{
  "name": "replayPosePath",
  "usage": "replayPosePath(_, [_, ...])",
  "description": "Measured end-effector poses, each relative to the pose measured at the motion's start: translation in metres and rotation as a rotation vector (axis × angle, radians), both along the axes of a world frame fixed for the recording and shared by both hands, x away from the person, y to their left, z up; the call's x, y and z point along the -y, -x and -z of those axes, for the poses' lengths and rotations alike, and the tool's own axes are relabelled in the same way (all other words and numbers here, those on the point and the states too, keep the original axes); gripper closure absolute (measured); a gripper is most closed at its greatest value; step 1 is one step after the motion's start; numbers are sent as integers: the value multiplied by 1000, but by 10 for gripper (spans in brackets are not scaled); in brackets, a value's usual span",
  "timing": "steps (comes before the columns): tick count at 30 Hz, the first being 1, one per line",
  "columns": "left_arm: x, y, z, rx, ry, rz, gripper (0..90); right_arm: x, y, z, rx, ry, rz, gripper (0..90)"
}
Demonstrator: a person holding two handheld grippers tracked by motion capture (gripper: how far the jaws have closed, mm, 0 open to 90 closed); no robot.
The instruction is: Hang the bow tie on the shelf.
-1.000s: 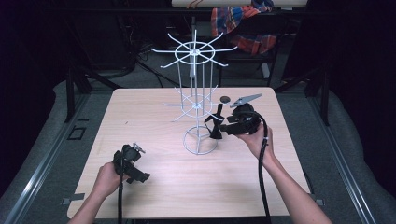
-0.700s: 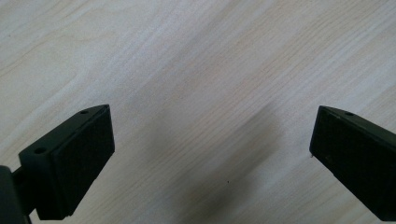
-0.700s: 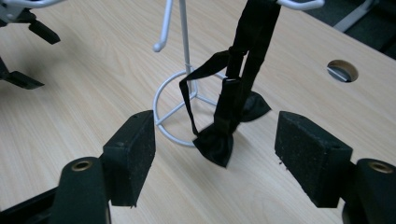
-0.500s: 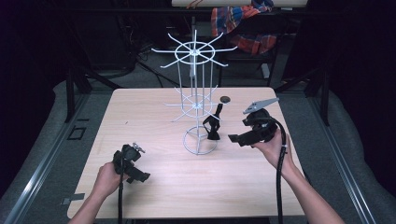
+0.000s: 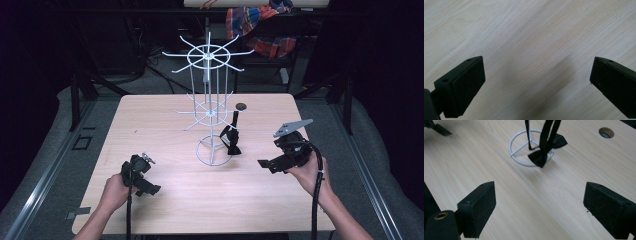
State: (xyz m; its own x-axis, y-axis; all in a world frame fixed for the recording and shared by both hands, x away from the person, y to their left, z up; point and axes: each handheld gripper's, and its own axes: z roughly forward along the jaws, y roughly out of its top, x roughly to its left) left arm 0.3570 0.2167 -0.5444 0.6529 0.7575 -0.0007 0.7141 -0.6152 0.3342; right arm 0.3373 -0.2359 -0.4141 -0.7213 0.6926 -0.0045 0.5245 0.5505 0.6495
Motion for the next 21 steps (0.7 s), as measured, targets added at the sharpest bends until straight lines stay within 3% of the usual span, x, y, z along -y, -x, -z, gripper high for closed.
replayPosePath(12, [0, 0, 0, -1, -4, -1, 0, 32, 23, 33, -55, 41, 39, 58])
replayPosePath(21, [1, -1, 1, -6, -6, 4, 0, 48, 32, 66, -134, 71, 65, 60])
